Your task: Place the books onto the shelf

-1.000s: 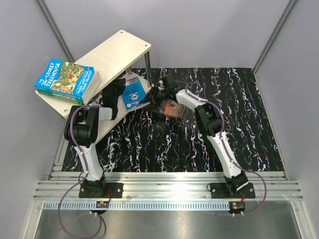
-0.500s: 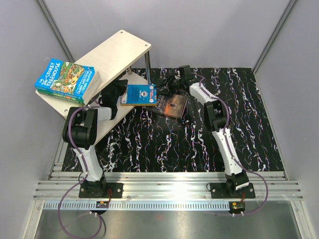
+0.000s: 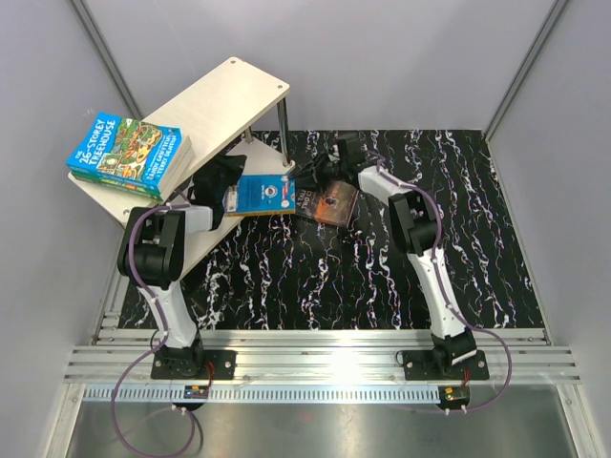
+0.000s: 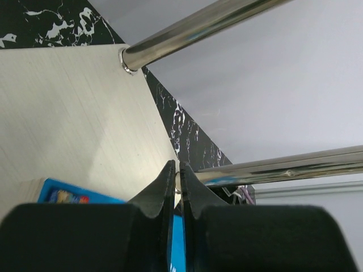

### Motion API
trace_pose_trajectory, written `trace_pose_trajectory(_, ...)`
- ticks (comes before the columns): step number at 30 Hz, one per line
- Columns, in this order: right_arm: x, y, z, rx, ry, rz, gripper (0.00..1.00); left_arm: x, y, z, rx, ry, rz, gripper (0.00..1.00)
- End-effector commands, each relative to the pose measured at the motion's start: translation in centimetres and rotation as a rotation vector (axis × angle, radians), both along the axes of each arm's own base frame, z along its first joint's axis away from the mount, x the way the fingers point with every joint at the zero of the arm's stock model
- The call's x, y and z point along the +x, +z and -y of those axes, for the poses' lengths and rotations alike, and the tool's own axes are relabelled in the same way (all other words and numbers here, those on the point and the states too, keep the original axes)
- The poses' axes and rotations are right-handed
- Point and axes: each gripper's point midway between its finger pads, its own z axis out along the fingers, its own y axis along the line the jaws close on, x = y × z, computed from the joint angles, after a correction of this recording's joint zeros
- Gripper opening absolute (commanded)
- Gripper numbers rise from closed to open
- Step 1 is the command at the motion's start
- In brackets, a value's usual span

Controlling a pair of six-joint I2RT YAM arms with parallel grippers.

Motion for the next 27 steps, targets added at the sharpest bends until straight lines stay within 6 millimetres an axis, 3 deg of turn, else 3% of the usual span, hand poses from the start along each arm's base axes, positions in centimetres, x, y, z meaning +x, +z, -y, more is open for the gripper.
trace_pose_trajectory(1, -3.3, 2.6, -1.7, 0.009, 0.049, 0.038, 0.23, 0.3, 0.6, 0.4, -0.001, -0.036, 0.044, 0.08)
trace_pose_trajectory(9, -6.3, 3.6, -2.8, 0.023, 0.092, 0.038, 0.05, 1.6, -1.2, 0.6, -0.019, -0.035, 0.033, 0.07)
trace_pose_trajectory(12, -7.0, 4.2, -3.7, 0.047, 0.120, 0.072, 0.08, 1.9, -1.6, 0.6, -0.026, -0.034, 0.032, 0.07)
trace_pose_trajectory(15, -8.1, 3.9, -4.1, 0.054, 0.142, 0.070, 0.22, 2.1, -2.0, 0.6, -0.023, -0.032, 0.029, 0.07)
trace_pose_trajectory(17, -8.7, 4.3, -4.3, 0.068, 0.156, 0.082, 0.25, 2.2, -2.1, 0.6, -0.021, -0.029, 0.035, 0.07)
trace_pose_trajectory(23, -10.5, 3.7, -4.5, 0.079, 0.190, 0.093, 0.00, 3.0, -2.0, 0.9, -0.029, -0.042, 0.053, 0.05)
trace_pose_trajectory(27, -10.5, 3.7, -3.9, 0.069, 0.173, 0.097, 0.00, 3.4, 0.4, 2.0, 0.021, -0.095, 0.076, 0.02)
